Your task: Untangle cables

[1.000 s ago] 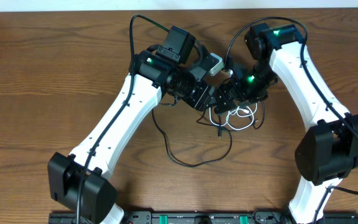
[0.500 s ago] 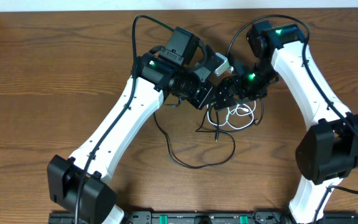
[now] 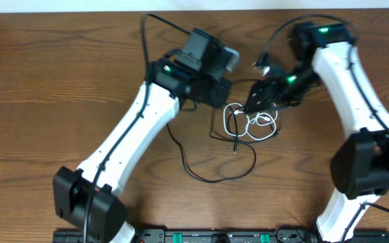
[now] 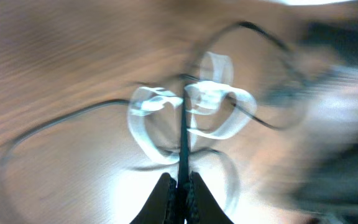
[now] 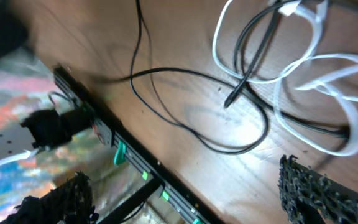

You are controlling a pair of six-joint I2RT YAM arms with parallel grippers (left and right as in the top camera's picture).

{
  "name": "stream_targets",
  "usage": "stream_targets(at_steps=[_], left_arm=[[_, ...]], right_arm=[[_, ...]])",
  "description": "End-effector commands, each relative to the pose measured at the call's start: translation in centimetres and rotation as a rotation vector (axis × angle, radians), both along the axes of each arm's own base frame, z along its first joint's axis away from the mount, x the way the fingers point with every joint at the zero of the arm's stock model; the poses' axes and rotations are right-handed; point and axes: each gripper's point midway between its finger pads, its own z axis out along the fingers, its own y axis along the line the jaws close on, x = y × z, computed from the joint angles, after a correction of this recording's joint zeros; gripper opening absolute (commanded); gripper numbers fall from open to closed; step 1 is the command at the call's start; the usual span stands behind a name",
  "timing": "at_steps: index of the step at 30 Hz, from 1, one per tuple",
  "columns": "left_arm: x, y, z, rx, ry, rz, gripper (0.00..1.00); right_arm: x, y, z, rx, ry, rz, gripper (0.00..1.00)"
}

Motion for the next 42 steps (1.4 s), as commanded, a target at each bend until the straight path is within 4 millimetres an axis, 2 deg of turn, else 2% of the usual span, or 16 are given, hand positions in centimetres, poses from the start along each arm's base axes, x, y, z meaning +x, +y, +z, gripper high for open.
stream_targets(at_steps=[1,9,13,15,18,21,22,25,28,33,37,39,42], left_arm=[[2.2,3.2,-1.8,0.126,-0.021,0.147,0.08],[2.3,3.1,-2.2,0.124,-0.003,0.164,0.08],[2.7,3.2,-2.1,0.102,0.003,0.216,0.08],[3.5,4.5,-2.1,0.110,0.009,0.343,0.08],[4.7,7.9,-2.3,0.137,0.023,0.600,0.08],[5.2,10.3,-2.5,0.134,0.053,0.717,0.08],[5.2,10.9,-2.5,0.135,0.061,0.739,0.08],[5.4,12.6,-2.7,0.142,0.081,0.787,0.08],[5.4,13.7,-2.9,0.149,0.096,0.814,0.08],[5.3,14.2,-3.0,0.148,0.109,0.840,0.08],[5.3,14.2,-3.3,0.153,0.118,0.843,0.08],[5.2,14.2,-3.4,0.157,0.121,0.842,0.08],[5.0,14.3,-3.6,0.166,0.131,0.842,0.08]], right_arm=[[1.0,-1.1,2.7,0.091,-0.097,-0.024,0.94],[2.3,-3.8,2.9,0.106,-0.104,-0.123,0.92],[3.5,-4.7,2.3,0.050,-0.097,-0.200,0.91],[4.0,-5.1,1.6,-0.008,-0.093,-0.235,0.91],[4.7,-6.7,0.0,-0.182,-0.087,-0.300,0.89],[5.3,-9.1,-1.7,-0.399,-0.081,-0.411,0.89],[5.4,-9.3,-2.1,-0.426,-0.078,-0.430,0.89],[5.4,-8.1,-2.9,-0.400,-0.073,-0.422,0.87],[5.1,-5.8,-4.1,-0.336,-0.059,-0.387,0.82],[4.3,-1.8,-6.7,-0.286,-0.056,-0.337,0.76],[5.0,1.2,-8.4,-0.265,-0.107,-0.348,0.68],[5.7,1.9,-9.4,-0.295,-0.136,-0.397,0.62],[6.7,1.4,-11.4,-0.409,-0.172,-0.517,0.54]])
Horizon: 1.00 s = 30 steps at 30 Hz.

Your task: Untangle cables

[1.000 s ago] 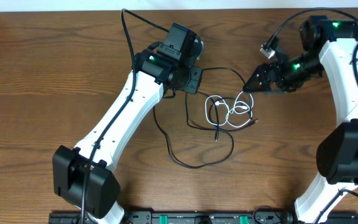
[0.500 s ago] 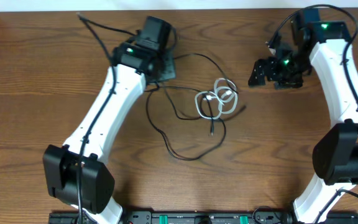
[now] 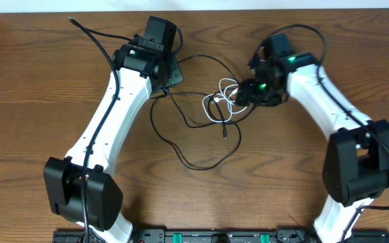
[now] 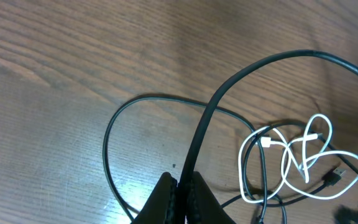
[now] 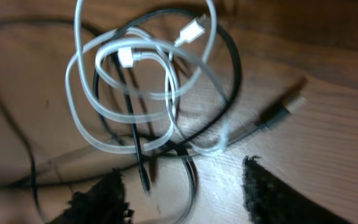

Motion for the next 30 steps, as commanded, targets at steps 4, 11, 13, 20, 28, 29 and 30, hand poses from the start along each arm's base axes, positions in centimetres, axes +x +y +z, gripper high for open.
stream_targets(at_steps=[4,11,13,20,28,29,30], left_arm=[[-0.4,0.6,-1.0,0.024,0.036,0.021,0.08],[0.7,3.1,-1.2,0.169,-0.008,0.081,0.08],[0.9,3.5,-1.7,0.195,-0.006,0.090,0.08],[0.7,2.9,-6.0,0.192,0.110,0.065,0.08],[-0.5,0.3,-11.7,0.098,0.283,-0.037,0.17],[-0.7,0.0,-12.2,0.083,0.302,-0.059,0.29],[-0.9,-0.4,-12.6,0.069,0.317,-0.077,0.39]], right_arm=[[0.9,0.1,-2.5,-0.092,-0.022,-0.189,0.41],[2.7,-0.3,-2.9,-0.126,-0.101,-0.210,0.01],[3.0,-0.5,-2.8,-0.136,-0.116,-0.215,0.01],[2.6,0.4,-2.8,-0.097,-0.102,-0.172,0.02],[2.0,2.9,-2.3,-0.014,-0.110,-0.050,0.45],[2.0,3.2,-2.2,-0.011,-0.116,-0.044,0.46],[2.1,3.5,-2.2,-0.007,-0.123,-0.040,0.46]])
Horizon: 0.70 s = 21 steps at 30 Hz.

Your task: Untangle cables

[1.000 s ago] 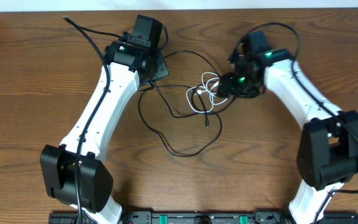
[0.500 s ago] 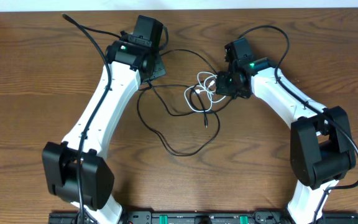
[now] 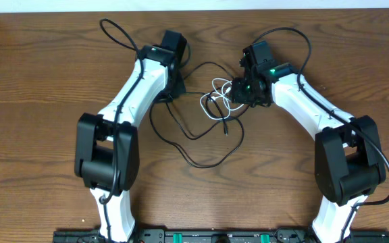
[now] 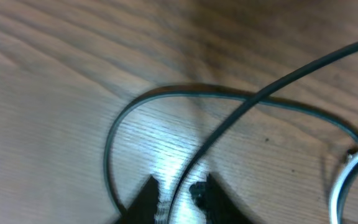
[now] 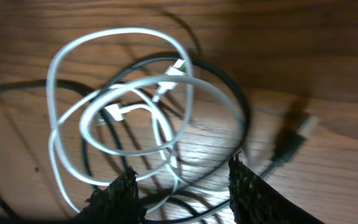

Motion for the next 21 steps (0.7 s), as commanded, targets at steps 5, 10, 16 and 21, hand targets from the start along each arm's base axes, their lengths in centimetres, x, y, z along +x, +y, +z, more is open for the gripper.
stream_targets(at_steps=[5,10,16,21], left_arm=[[-1.4,-2.3,-1.9,-0.131,0.099,-0.092,0.58],[-1.1,-5.8,0.7,-0.316,0.046,-0.325,0.62],[-1.6,-9.0,5.2,-0.493,-0.055,-0.536,0.70],[-1.8,-9.0,4.3,-0.492,-0.032,-0.532,0.70]], right_arm=[[-0.4,2.7,0.0,0.030,-0.031,0.080,0.47],[-0.6,3.5,0.1,0.035,-0.041,0.096,0.47],[-0.2,2.7,-0.1,0.030,-0.022,0.014,0.49],[0.3,1.2,-0.2,0.040,0.002,-0.062,0.49]])
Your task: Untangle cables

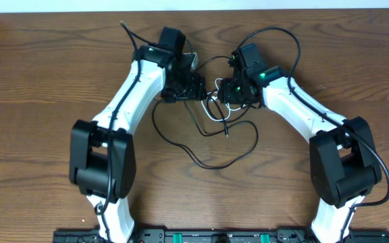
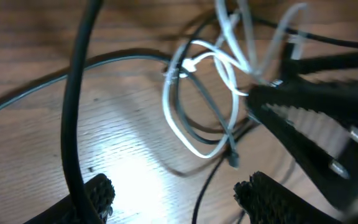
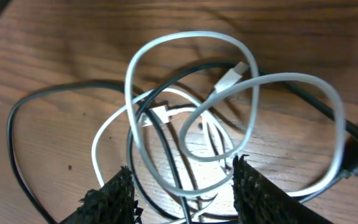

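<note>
A white cable [image 1: 211, 110] lies knotted with a long black cable [image 1: 204, 164] on the wooden table [image 1: 39, 121]. My left gripper [image 1: 196, 88] stands open just left of the knot, and my right gripper [image 1: 223, 93] stands open just right of it. In the left wrist view the left gripper [image 2: 182, 196] is wide open, the thick black cable [image 2: 73, 118] running past its left finger, and the white loops [image 2: 194, 93] ahead. The right gripper [image 3: 185, 190] straddles the white loops [image 3: 232, 76] and a black strand [image 3: 17, 143], pinching nothing.
The black cable's slack loops toward the table's front middle, its plug end [image 1: 227, 133] lying near the knot. Each arm's own wiring arcs above its wrist at the far edge. A dark rail [image 1: 215, 236] runs along the front edge.
My left gripper has gone from slightly parted around the black cable to wide open, and now sits to the right, close against the knot. The right gripper has shifted a little left.
My left gripper was shut on the black cable at the knot, the right open beside it. Then the left held that cable farther to the left, the slack spread out. Then its jaws were parting. Now both grippers stand open on either side of the knot.
</note>
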You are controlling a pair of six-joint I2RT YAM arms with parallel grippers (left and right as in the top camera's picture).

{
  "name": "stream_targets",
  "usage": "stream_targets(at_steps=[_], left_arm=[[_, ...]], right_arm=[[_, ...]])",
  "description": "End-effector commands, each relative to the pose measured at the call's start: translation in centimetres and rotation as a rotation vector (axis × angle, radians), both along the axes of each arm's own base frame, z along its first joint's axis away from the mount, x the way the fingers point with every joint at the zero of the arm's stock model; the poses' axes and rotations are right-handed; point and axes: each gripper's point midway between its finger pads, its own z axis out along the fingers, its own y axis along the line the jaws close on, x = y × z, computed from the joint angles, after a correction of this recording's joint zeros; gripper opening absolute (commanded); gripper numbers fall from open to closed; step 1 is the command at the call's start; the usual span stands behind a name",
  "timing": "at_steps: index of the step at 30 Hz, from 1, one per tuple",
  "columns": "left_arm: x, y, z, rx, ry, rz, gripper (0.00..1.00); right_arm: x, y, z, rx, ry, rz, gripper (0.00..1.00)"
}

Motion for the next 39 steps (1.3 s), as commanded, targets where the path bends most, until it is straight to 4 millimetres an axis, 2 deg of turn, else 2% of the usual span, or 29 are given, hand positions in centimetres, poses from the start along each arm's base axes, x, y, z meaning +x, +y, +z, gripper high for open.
stream_targets(at_steps=[1,7,10,13,15,18,22,25,29,34,39], left_arm=[[-0.2,-0.7,-0.3,-0.038,0.006,-0.053,0.70],[-1.1,-0.6,-2.8,-0.014,0.059,-0.112,0.72],[-3.1,-1.0,-2.1,-0.083,0.086,-0.252,0.83],[-5.0,-0.8,-0.8,-0.155,0.125,-0.348,0.85],[-5.1,-0.4,-0.4,-0.182,0.145,-0.329,0.85],[-4.7,0.0,0.2,-0.242,0.147,-0.295,0.85],[-3.7,0.0,1.3,-0.340,0.124,-0.262,0.76],[-3.1,-0.6,2.1,-0.405,0.097,-0.260,0.74],[-2.0,-1.7,2.1,-0.405,0.059,-0.246,0.74],[0.5,-3.2,1.2,-0.328,0.025,-0.126,0.70],[2.4,-2.0,-1.0,-0.105,-0.009,0.036,0.69]], right_arm=[[0.4,-1.6,-0.7,-0.003,0.035,-0.076,0.50],[0.0,-3.2,-1.2,-0.017,0.079,-0.109,0.51],[-0.2,-3.8,-1.4,-0.026,0.099,-0.119,0.50],[-0.3,-4.1,-1.4,-0.028,0.105,-0.125,0.51],[-0.2,-4.1,-1.4,-0.027,0.104,-0.127,0.51],[-0.2,-4.1,-1.4,-0.027,0.103,-0.127,0.51],[-0.2,-4.4,-1.4,-0.029,0.106,-0.131,0.52],[0.1,-5.0,-1.4,-0.028,0.107,-0.148,0.52],[0.6,-6.6,-1.5,-0.028,0.114,-0.185,0.52],[0.6,-8.8,-1.7,-0.036,0.142,-0.232,0.52],[0.3,-9.8,-1.9,-0.044,0.169,-0.253,0.52]])
